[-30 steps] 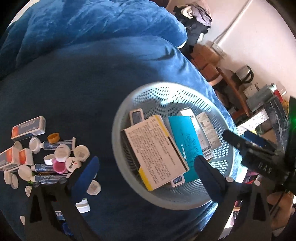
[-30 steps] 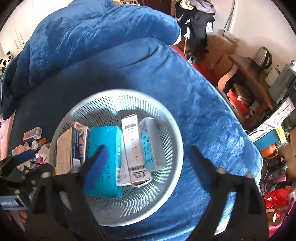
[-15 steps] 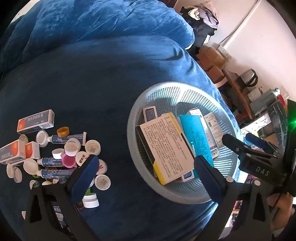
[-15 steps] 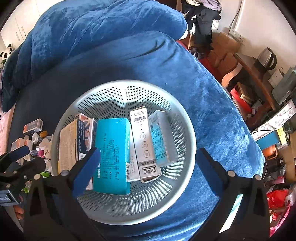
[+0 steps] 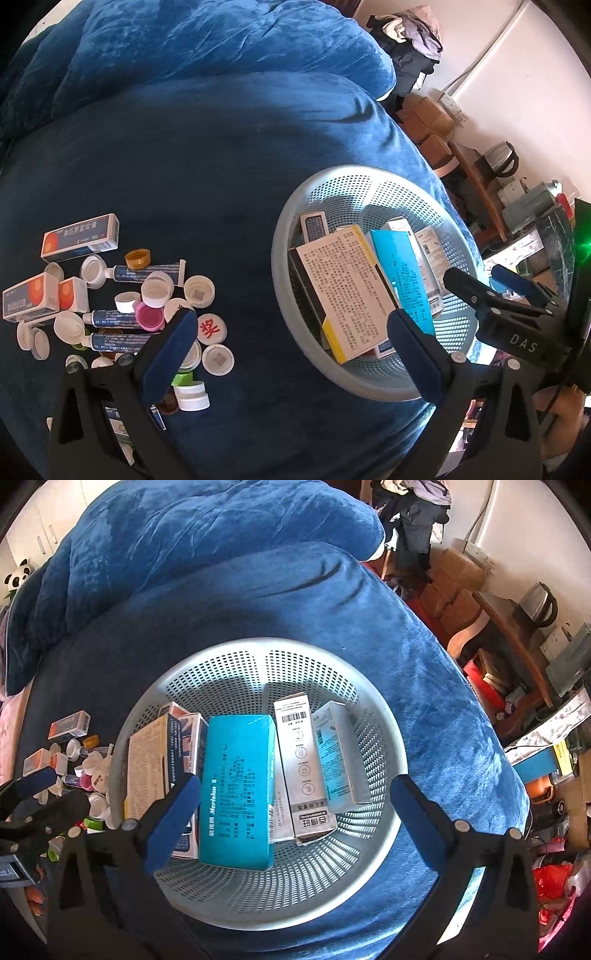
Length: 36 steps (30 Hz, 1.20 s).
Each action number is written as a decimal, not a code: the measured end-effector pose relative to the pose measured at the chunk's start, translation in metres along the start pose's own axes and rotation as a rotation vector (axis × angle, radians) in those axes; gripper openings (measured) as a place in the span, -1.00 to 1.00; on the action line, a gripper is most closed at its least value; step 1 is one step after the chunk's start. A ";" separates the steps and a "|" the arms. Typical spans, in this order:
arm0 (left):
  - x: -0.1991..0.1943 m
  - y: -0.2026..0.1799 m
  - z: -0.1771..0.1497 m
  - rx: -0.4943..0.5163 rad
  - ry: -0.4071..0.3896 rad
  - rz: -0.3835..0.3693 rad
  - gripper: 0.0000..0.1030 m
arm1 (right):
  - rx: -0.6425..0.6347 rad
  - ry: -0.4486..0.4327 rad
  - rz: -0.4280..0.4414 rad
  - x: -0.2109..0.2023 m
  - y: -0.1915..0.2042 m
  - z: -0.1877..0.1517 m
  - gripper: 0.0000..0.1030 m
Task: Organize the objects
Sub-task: 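Move both open tools back to the pile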
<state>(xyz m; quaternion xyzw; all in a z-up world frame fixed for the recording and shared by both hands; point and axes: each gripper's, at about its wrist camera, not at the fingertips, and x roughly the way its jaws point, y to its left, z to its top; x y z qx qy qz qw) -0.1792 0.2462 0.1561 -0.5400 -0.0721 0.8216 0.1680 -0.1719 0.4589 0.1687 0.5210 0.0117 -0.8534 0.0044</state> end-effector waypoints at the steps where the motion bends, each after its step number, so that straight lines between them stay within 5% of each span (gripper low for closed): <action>1: -0.001 0.001 0.000 0.001 -0.001 0.002 0.99 | -0.003 0.000 -0.001 0.000 0.001 0.000 1.00; 36: -0.049 0.145 -0.028 -0.211 -0.045 0.137 0.99 | -0.262 0.006 0.059 0.005 0.140 0.011 1.00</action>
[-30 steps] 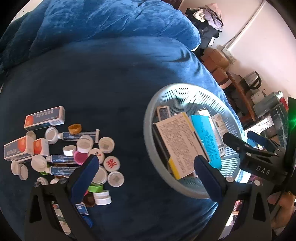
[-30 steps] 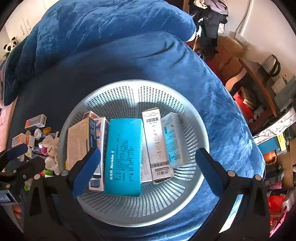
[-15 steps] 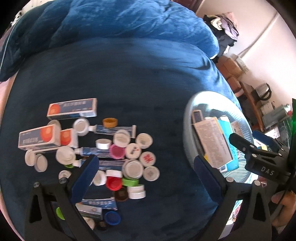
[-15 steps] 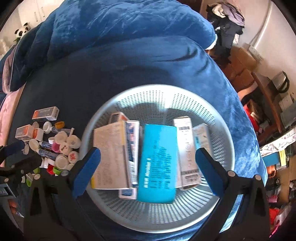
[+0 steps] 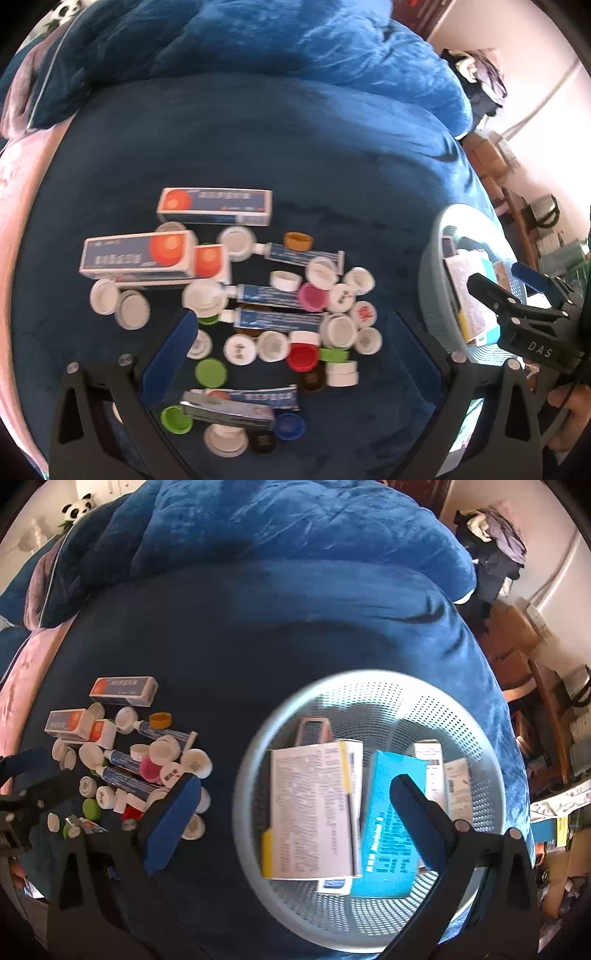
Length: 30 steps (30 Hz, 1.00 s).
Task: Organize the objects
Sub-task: 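Move both open tools back to the pile, then grasp a red-blue ointment box with right tool while left tool grasps another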
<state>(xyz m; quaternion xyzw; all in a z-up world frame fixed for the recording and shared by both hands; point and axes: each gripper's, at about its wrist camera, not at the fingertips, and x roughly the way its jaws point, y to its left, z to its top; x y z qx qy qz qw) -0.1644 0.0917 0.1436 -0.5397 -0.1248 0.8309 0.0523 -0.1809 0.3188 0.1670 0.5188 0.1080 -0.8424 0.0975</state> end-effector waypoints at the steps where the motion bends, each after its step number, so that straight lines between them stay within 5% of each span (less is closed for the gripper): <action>1: -0.001 0.006 0.000 -0.011 -0.001 0.005 0.99 | -0.006 0.002 0.004 0.001 0.004 0.001 1.00; 23: -0.008 0.128 -0.015 -0.237 -0.008 0.104 0.99 | -0.305 0.036 0.081 0.029 0.122 0.022 1.00; 30: -0.006 0.159 -0.022 -0.325 -0.016 0.133 0.99 | -0.486 0.044 0.184 0.047 0.172 0.023 1.00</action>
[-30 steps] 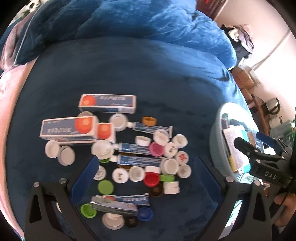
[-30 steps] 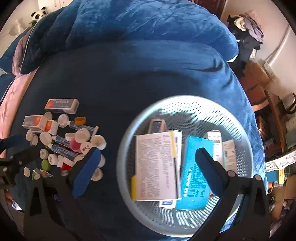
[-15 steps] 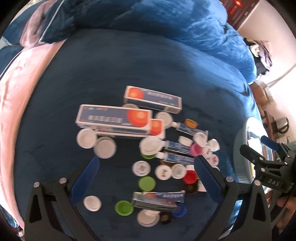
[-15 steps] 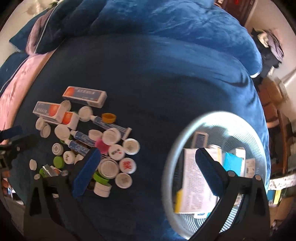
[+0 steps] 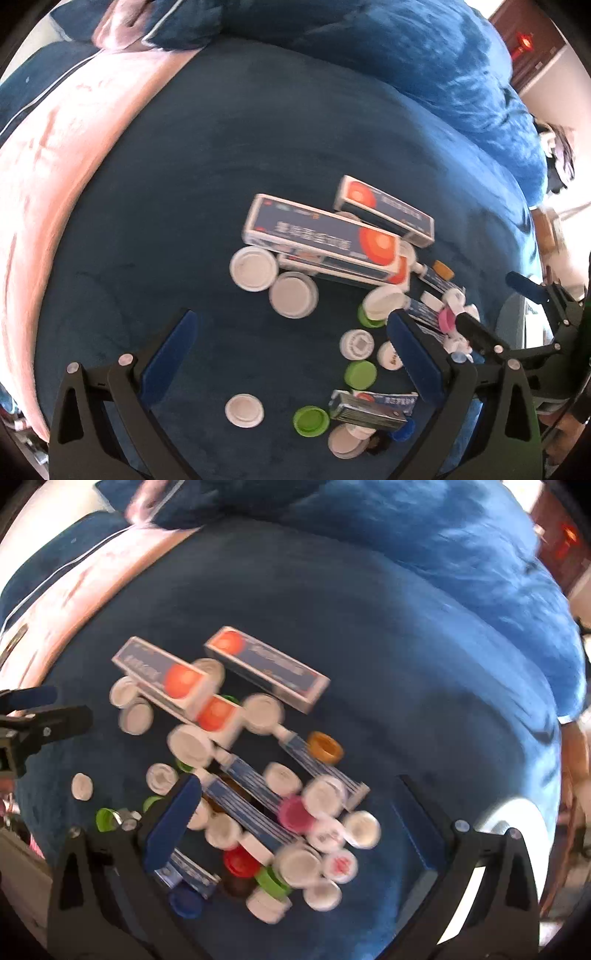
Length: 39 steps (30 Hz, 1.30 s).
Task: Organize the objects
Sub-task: 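Grasp a red-blue ointment box with right tool while left tool grasps another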
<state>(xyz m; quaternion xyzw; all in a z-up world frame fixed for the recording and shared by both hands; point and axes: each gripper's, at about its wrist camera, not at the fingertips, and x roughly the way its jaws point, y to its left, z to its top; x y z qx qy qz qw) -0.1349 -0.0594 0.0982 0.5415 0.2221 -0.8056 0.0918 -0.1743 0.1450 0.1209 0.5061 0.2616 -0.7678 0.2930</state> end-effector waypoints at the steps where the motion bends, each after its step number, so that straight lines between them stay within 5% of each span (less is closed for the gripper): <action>1: 0.000 0.003 0.000 -0.009 -0.002 0.005 0.99 | -0.015 0.001 0.012 0.003 0.004 0.003 1.00; 14: -0.003 0.066 -0.020 -0.212 -0.024 0.078 0.99 | -0.330 -0.020 0.119 0.036 0.082 0.058 1.00; 23: 0.005 0.079 -0.024 -0.270 -0.027 0.113 0.99 | -0.383 -0.006 0.143 0.070 0.094 0.085 0.95; 26: 0.011 0.077 -0.022 -0.278 -0.019 0.104 0.99 | -0.401 0.011 0.184 0.075 0.098 0.082 0.36; 27: 0.012 0.075 -0.021 -0.281 -0.015 0.099 0.99 | -0.406 0.024 0.203 0.077 0.097 0.083 -0.08; 28: 0.014 0.073 -0.021 -0.283 -0.012 0.095 0.99 | -0.412 0.031 0.217 0.077 0.097 0.080 -0.25; 34: 0.024 0.049 -0.015 -0.268 0.004 0.049 0.99 | -0.356 0.011 0.302 0.060 0.078 0.072 -0.27; 39: 0.037 0.021 -0.001 -0.251 0.015 0.001 0.98 | -0.248 -0.027 0.265 0.033 0.040 0.060 -0.27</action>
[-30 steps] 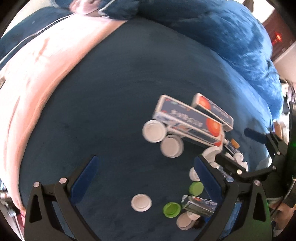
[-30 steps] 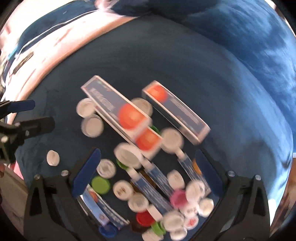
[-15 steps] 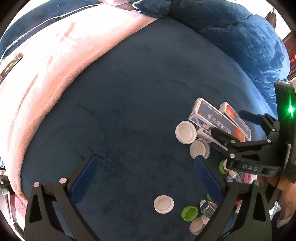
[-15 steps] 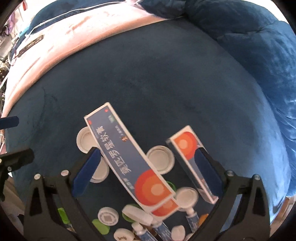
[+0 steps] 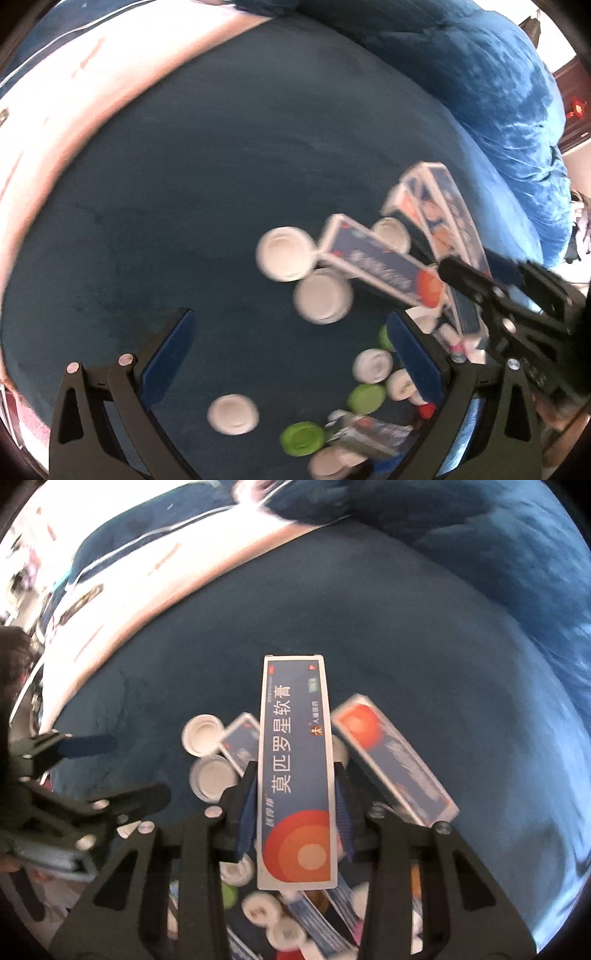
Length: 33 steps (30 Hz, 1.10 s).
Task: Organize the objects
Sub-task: 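Grasp a red-blue ointment box with right tool while left tool grasps another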
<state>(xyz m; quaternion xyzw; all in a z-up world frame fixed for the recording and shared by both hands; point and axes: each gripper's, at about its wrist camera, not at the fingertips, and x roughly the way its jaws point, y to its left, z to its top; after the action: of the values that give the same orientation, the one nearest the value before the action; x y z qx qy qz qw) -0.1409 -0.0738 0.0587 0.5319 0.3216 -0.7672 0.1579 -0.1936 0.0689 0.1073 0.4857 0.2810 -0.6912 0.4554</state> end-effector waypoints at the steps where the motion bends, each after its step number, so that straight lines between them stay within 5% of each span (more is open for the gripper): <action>1: 0.002 -0.008 0.003 0.009 0.000 -0.013 0.97 | 0.021 -0.005 -0.011 -0.005 -0.005 -0.004 -0.27; 8: 0.028 -0.058 0.015 -0.022 0.073 -0.111 0.90 | 0.201 -0.024 -0.024 -0.033 -0.055 -0.042 -0.27; 11: 0.044 -0.071 0.020 -0.040 0.091 -0.093 0.69 | 0.257 -0.038 -0.027 -0.041 -0.065 -0.051 -0.27; 21: 0.089 -0.073 0.031 -0.100 0.158 0.039 0.73 | 0.298 -0.043 -0.011 -0.049 -0.076 -0.062 -0.26; 22: 0.089 -0.073 0.032 -0.092 0.153 0.040 0.66 | 0.298 -0.041 -0.009 -0.049 -0.076 -0.062 -0.26; 25: 0.080 -0.075 0.030 -0.013 0.097 0.050 -0.10 | 0.291 -0.034 -0.004 -0.045 -0.073 -0.059 -0.26; 33: 0.064 -0.086 0.010 0.136 0.094 0.029 -0.21 | 0.302 0.018 0.014 -0.031 -0.075 -0.063 -0.26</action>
<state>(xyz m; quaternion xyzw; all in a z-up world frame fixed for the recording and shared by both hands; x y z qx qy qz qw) -0.2229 -0.0104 0.0303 0.5817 0.2681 -0.7590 0.1172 -0.2312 0.1639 0.1090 0.5568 0.1745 -0.7181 0.3793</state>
